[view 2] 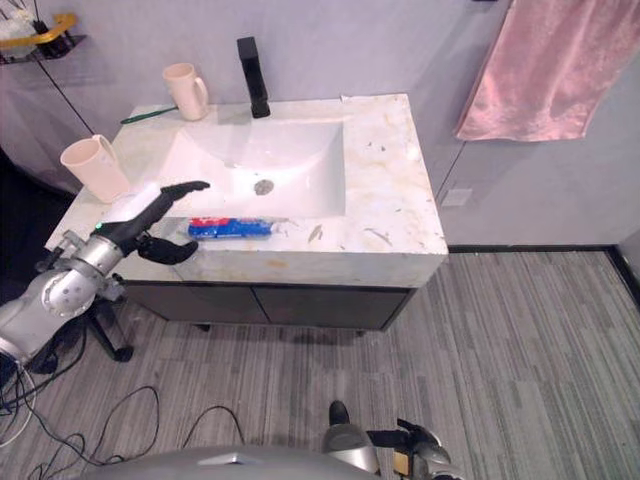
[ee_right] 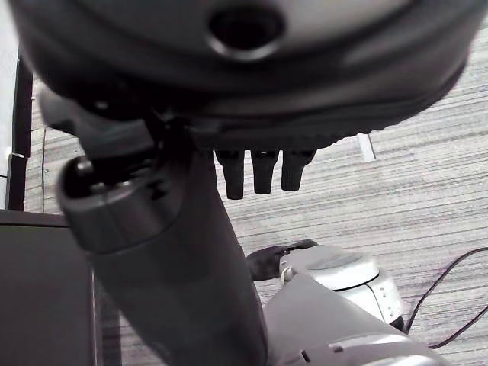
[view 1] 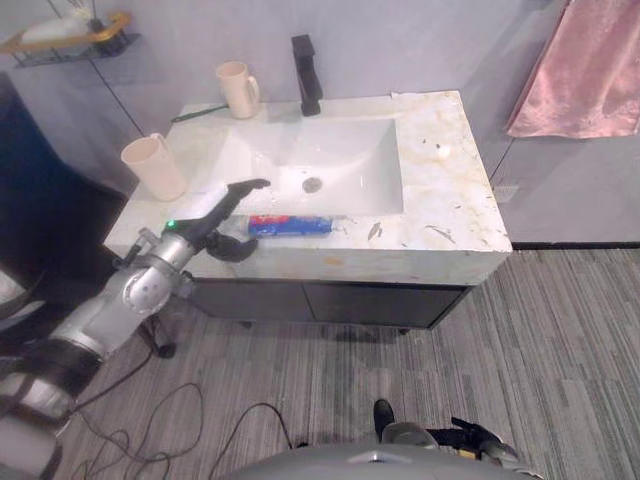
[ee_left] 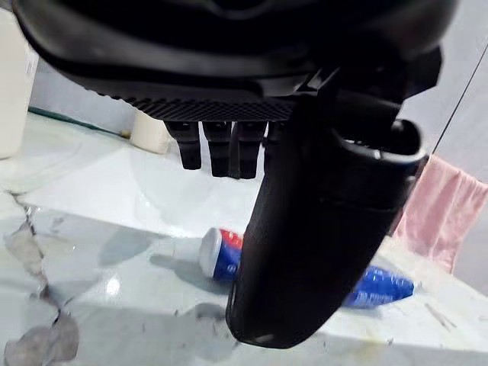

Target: Organize the bathroom.

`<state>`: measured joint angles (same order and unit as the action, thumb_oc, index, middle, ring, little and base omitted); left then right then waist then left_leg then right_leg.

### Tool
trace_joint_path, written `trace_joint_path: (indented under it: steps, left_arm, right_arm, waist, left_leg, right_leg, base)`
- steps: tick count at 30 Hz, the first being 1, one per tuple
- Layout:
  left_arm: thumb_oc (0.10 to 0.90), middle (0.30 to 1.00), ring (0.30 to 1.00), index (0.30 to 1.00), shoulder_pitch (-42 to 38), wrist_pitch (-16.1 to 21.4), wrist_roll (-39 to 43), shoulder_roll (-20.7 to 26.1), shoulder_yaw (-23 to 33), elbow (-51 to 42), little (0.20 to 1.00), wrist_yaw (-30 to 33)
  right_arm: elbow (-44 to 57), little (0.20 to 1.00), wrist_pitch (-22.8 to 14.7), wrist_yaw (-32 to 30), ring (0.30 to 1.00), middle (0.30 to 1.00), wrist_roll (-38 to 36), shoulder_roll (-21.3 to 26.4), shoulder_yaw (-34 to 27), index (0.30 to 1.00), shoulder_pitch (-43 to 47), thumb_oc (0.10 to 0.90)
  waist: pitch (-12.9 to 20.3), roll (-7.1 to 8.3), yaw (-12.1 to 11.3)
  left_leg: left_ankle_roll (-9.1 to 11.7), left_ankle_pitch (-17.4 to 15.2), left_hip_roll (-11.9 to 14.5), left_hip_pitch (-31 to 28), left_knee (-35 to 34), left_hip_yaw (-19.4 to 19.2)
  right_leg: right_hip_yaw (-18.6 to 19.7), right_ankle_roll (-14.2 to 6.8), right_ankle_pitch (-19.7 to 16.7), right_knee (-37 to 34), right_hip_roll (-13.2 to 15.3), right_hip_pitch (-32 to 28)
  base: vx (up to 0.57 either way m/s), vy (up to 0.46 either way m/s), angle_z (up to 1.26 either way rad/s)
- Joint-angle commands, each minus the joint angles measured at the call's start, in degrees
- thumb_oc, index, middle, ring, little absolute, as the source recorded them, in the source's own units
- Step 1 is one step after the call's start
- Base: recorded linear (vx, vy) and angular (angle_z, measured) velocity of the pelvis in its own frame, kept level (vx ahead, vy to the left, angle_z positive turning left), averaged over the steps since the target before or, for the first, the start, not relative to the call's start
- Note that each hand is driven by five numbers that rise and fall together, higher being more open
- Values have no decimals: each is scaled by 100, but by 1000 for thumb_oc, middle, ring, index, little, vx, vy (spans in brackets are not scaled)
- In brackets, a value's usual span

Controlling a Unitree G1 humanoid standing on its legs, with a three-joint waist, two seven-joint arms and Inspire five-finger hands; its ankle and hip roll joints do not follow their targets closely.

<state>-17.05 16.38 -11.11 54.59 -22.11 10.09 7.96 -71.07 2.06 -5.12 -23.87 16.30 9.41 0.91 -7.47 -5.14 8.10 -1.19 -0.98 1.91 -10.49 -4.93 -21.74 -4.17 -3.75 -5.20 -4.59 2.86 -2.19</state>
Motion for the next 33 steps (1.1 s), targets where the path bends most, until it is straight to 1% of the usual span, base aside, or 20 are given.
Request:
trace_joint_path:
  steps: [1,6,9,13,15,18,20,23,28,33]
  left_arm:
    - [800,900,900,900,-473,230,378,450,939,-308,900,440]
    - [800,900,900,900,-556,249,483,533,911,-254,900,355]
    - [800,900,900,900,-578,174,469,567,920,-236,900,300]
    - [800,900,900,900,-654,81,662,594,821,-156,900,-15]
    - [800,900,900,900,-732,-82,735,590,663,-74,900,-115]
    - [800,900,900,900,-804,-141,803,550,528,-1,900,-196]
    - [800,900,900,900,-814,-153,833,542,508,-3,900,-235]
    - [800,900,900,900,-884,-100,968,462,337,88,900,-407]
    - [800,900,900,900,-967,-276,888,363,111,152,900,-398]
    - [800,900,900,900,-988,-403,702,252,-75,271,900,-211]
  right_arm:
    - [-232,900,-114,8,900,900,-14,239,-61,900,166,800]
    - [-216,900,-88,2,900,900,-73,220,-23,900,166,800]
    - [-185,900,-62,3,900,900,-62,204,-25,900,164,800]
    - [-158,900,-63,-2,900,900,-66,195,-8,900,135,800]
    - [-148,900,-54,-8,900,900,-87,207,1,900,137,800]
    - [-123,900,-25,-33,900,900,-99,208,14,900,146,800]
    - [-120,900,-22,-34,900,900,-101,208,18,900,146,800]
    - [-113,900,-24,-28,900,900,-104,195,30,900,140,800]
    - [-91,900,-36,-29,900,900,-132,156,67,900,123,800]
    - [-67,900,-31,-32,900,900,-143,136,99,900,113,800]
  waist:
    - [386,4,105]
    - [395,8,97]
    - [383,-2,107]
    - [378,-25,136]
    - [365,-41,158]
    - [358,-53,182]
    - [357,-55,187]
    - [348,-65,221]
    - [331,-70,264]
    - [320,-71,293]
  left_leg:
    - [-26,-542,-280,156,636,352]
    - [-24,-539,-286,151,643,359]
    - [-24,-532,-286,149,627,350]
    - [-30,-522,-292,152,611,330]
    - [-37,-523,-296,140,598,321]
    - [-47,-525,-304,132,591,301]
    - [-48,-525,-305,131,591,293]
    - [-55,-528,-311,140,590,247]
    - [-66,-538,-320,159,612,204]
    - [-79,-565,-322,182,661,176]
  right_leg:
    - [-6,-246,579,550,-249,-71]
    - [-6,-246,574,545,-251,-76]
    - [-12,-257,559,533,-247,-74]
    - [-10,-271,560,551,-245,-55]
    - [-13,-282,570,572,-244,-50]
    - [-9,-286,569,582,-240,-43]
    - [-7,-287,568,582,-238,-43]
    - [-4,-293,557,580,-231,-19]
    - [6,-304,543,599,-221,19]
    - [13,-306,554,638,-210,53]
  base:
    - [0,0,0]
    - [0,0,0]
    - [0,0,0]
    - [0,0,0]
    - [0,0,0]
    - [0,0,0]
    - [0,0,0]
    - [0,0,0]
    - [3,-8,-7]
    - [-2,-5,-4]
